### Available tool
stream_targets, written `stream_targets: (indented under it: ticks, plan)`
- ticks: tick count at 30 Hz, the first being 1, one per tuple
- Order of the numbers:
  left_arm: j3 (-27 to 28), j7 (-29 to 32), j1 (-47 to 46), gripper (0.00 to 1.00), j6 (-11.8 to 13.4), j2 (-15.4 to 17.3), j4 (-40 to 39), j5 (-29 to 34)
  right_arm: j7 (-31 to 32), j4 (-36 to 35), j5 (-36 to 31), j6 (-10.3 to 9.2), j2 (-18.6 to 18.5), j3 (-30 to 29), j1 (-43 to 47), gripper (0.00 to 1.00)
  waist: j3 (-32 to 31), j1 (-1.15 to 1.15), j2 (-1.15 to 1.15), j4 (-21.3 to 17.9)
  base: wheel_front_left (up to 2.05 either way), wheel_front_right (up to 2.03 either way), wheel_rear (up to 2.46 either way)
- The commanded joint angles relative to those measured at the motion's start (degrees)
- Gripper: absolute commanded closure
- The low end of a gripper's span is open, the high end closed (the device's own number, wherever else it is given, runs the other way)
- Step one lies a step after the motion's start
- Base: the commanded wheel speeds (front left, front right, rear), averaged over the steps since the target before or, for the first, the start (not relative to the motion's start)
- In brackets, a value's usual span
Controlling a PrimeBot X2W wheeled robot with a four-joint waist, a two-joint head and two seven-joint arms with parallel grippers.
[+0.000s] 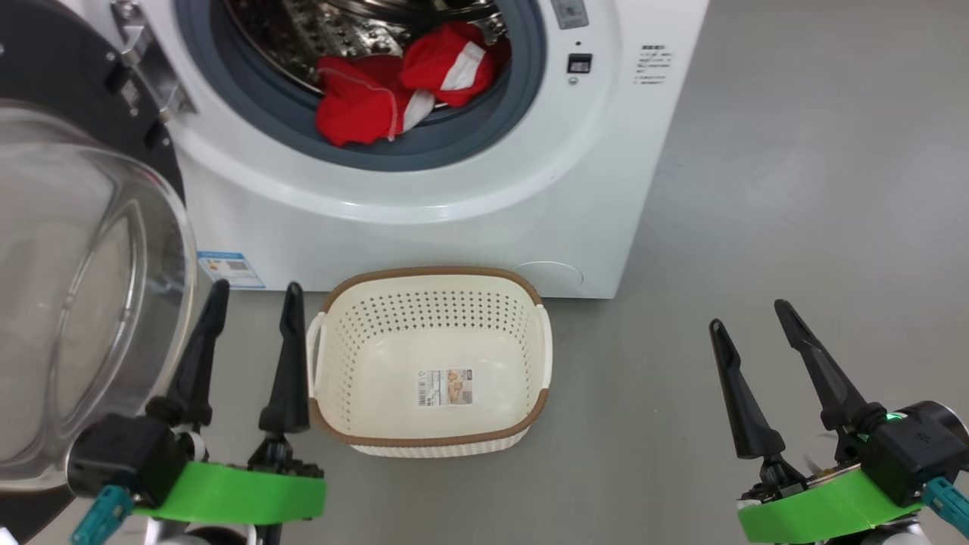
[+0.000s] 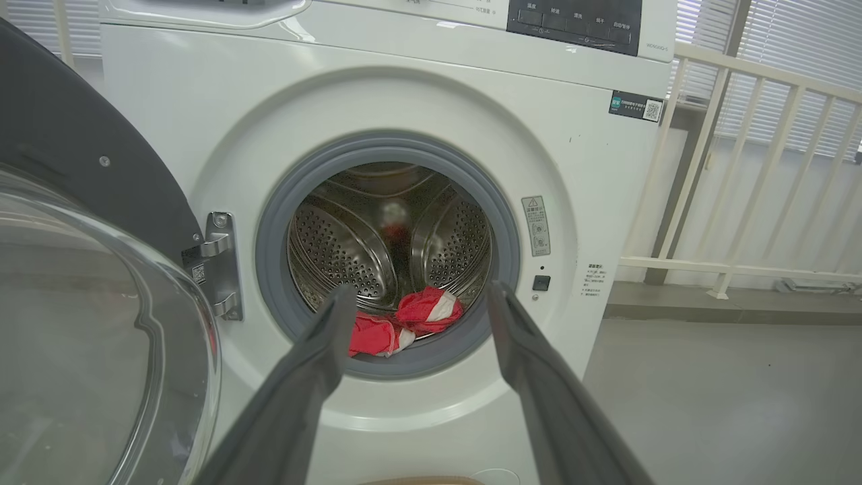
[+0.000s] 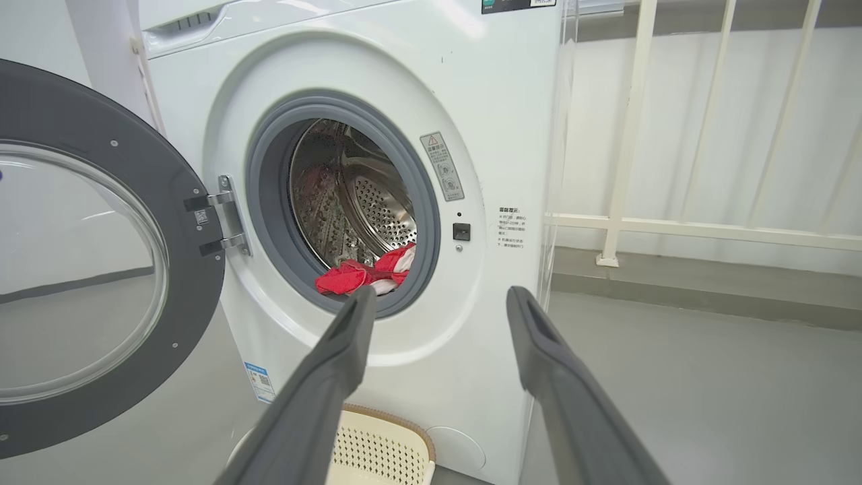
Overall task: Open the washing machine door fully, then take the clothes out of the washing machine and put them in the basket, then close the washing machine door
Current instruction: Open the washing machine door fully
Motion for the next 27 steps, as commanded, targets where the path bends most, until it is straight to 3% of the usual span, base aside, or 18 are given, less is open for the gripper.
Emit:
stream_targets:
  ticks: [1,27]
  plan:
    - [1.8,0.1,0.3,0.0,-0.2,1.1,-1.0,0.5,-0.7,-1.9,-0.4,0.36,0.0,0.7,-0.6,0.0,-0.3,0.0,0.0,-1.3,0.0,0.0,0.0]
    - [2.8,0.0,9.3,0.0,2.8,2.8,-0.8,1.2,-1.0,-5.6,-0.1,0.36,0.0,-4.9,6.1,0.0,-5.3,0.0,0.0,-8.4,0.0,0.0,0.0]
